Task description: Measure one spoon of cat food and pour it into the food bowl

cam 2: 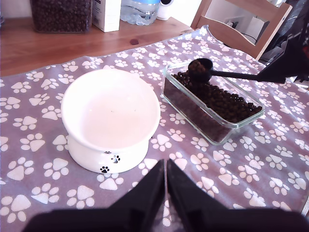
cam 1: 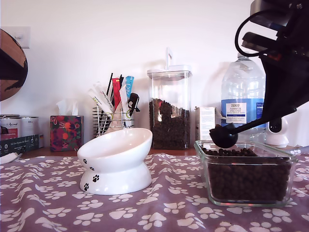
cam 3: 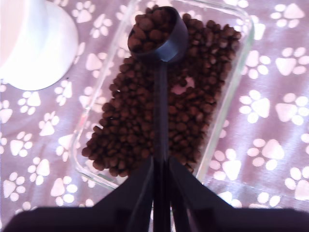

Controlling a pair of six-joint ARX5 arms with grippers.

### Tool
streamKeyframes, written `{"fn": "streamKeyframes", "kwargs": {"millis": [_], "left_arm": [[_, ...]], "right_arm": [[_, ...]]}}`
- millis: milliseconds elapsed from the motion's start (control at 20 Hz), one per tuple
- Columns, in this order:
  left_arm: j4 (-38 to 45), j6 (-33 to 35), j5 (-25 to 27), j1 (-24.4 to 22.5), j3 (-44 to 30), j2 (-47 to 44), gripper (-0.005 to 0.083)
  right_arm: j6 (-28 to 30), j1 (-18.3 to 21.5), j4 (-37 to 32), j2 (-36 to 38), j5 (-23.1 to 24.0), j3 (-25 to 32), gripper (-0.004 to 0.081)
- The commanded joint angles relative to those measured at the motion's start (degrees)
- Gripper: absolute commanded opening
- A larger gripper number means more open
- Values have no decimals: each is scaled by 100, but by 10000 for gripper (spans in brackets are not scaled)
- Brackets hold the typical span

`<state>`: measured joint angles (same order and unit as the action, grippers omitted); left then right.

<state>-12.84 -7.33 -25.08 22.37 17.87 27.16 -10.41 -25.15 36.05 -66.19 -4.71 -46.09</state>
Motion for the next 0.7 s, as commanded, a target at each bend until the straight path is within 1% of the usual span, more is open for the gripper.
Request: {"fn": "streamKeyframes", "kwargs": {"millis": [0,300,400,650], "left_arm": [[44,-15,-11,13,-13,17,-20],[46,-13,-11,13,-11,17,-20],[44,-15,-11,13,-13,17,-20],[46,-15,-9,13,-11,17,-20]], "right_arm": [[31,20,-46,48,-105,-197,-13],[28,13,-35,48,-297,-562,-13],[20,9,-33,48,-439,-654,-13],[-11,-149,-59,46,-546,-772,-13]]}}
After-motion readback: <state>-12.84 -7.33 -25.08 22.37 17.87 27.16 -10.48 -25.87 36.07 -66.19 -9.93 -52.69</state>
